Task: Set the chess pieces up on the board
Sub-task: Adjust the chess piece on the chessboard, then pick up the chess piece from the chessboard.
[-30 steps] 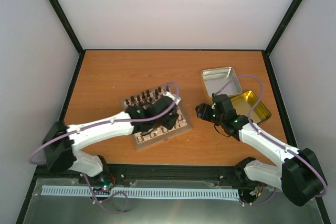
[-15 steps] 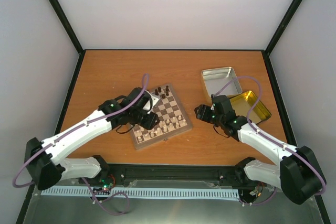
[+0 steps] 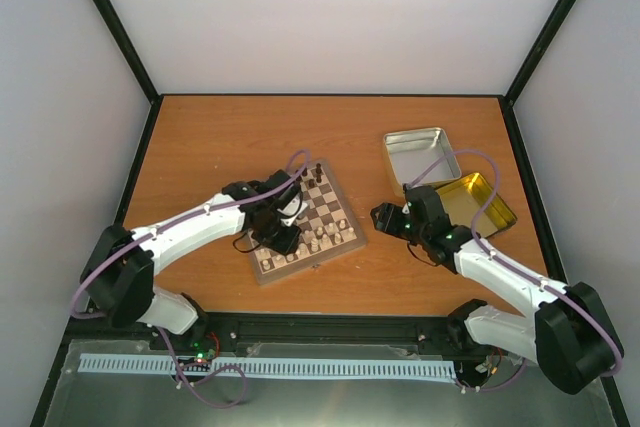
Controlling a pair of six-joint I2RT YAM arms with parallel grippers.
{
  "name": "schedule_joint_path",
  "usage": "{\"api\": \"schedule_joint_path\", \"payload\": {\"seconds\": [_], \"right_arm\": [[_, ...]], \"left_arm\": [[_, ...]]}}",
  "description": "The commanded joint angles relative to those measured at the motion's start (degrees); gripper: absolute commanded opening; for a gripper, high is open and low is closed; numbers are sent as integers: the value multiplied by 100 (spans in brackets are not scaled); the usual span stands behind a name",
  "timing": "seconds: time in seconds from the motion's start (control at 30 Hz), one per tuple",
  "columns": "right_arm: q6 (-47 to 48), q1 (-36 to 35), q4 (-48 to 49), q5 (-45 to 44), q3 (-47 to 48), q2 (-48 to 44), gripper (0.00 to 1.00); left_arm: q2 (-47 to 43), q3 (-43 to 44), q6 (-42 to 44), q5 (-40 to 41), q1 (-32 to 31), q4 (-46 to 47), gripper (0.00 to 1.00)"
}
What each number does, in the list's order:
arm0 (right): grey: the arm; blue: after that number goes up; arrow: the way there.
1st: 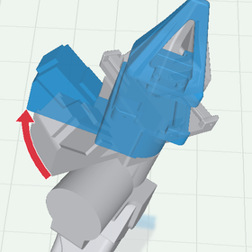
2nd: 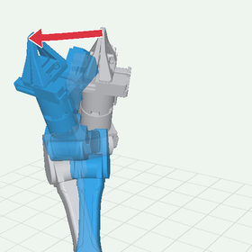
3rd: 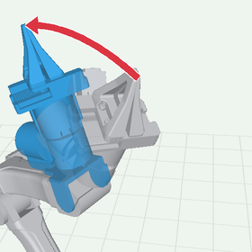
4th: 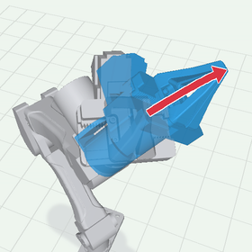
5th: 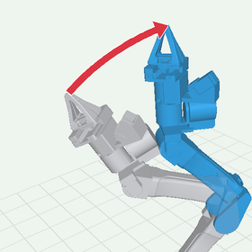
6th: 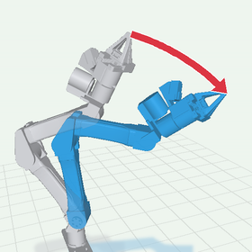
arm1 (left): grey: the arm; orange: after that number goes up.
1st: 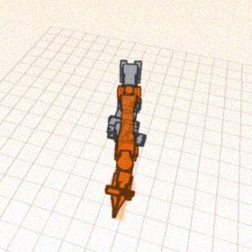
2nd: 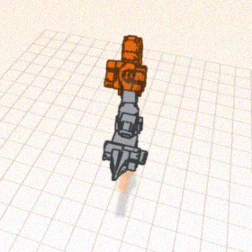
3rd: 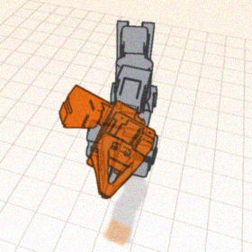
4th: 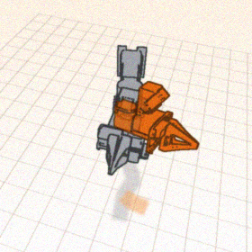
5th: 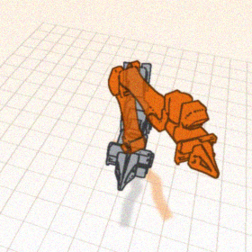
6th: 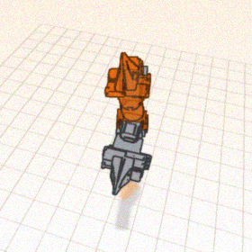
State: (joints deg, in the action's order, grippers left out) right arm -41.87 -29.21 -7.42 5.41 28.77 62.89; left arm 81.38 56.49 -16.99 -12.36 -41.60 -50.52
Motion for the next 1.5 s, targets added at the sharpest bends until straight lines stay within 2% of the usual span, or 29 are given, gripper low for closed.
{"api": "schedule_joint_path", "payload": {"seconds": [0.0,0.27,0.53,0.73,0.83,1.1,1.27,1.47], "right_arm": [[-47,63,162,81,-104,-160,68],[-73,56,317,232,-212,-184,68],[617,-33,52,748,255,-486,66],[543,-937,-50,1047,699,-503,76],[425,-1695,-162,585,964,-304,81],[21,-3241,-791,-615,1967,930,86],[-365,-3835,-1094,-1027,2544,1785,86],[-743,-4111,-1144,-1129,3115,2639,86]], "left_arm": [[253,218,128,-77,52,-122,21],[520,451,165,-50,65,-164,27],[389,584,7,160,116,-141,28],[-316,126,-540,160,700,442,29],[-779,-80,-744,186,974,719,31],[-1874,-699,-1268,658,1735,1214,36],[-2537,-1173,-1536,1036,1908,1409,41],[-3026,-1398,-1631,1338,1915,1389,43]]}}
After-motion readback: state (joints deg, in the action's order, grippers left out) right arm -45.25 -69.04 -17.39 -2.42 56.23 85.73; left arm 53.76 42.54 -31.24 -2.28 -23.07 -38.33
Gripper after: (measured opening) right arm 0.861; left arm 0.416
